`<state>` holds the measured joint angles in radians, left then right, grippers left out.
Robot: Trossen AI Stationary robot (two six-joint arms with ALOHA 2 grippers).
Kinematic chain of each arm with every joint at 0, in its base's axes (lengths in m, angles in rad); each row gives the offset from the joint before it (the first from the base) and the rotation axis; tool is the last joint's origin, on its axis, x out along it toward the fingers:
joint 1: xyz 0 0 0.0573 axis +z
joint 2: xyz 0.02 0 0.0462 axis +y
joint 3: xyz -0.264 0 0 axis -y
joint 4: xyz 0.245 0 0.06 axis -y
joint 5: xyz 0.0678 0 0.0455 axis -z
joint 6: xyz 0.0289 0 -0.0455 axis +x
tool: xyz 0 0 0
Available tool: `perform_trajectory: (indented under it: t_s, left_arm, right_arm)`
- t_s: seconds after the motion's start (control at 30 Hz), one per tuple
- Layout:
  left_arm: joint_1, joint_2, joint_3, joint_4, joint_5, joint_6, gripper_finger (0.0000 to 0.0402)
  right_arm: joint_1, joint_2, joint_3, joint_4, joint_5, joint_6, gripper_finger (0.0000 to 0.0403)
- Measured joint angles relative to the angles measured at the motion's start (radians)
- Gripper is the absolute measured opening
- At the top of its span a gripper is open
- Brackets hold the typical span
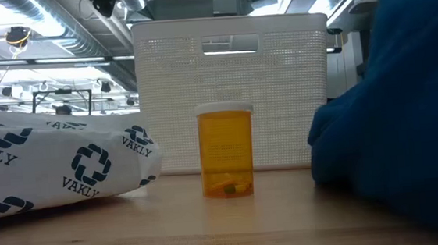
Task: Pick & place medical supplies in basket/bin
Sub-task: Put the blue patient gown into the white bin
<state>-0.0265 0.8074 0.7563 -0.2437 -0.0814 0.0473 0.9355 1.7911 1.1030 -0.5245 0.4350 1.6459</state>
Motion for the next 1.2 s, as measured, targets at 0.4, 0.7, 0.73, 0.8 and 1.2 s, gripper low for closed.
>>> perform_trajectory:
  t_s: [0.4,0.7,0.73,0.8,1.2]
  left_arm:
    - [0.0,0.0,0.0,0.0,0.0,0.0,0.0012]
    - [0.0,0.0,0.0,0.0,0.0,0.0,0.0007]
    - [0.0,0.0,0.0,0.0,0.0,0.0,0.0006]
    - [0.0,0.0,0.0,0.0,0.0,0.0,0.0006]
    - [0.0,0.0,0.0,0.0,0.0,0.0,0.0011]
  right_arm:
    - [-0.039,0.095,0.002,0.043,-0.018,-0.005,0.0392]
    - [-0.057,0.121,0.005,0.038,-0.022,0.01,0.0392]
    - [-0.064,0.125,0.005,0.033,-0.027,0.025,0.0392]
    - [-0.082,0.138,0.007,0.026,-0.038,0.029,0.0392]
    - [-0.14,0.151,0.01,-0.012,-0.13,-0.011,0.0249]
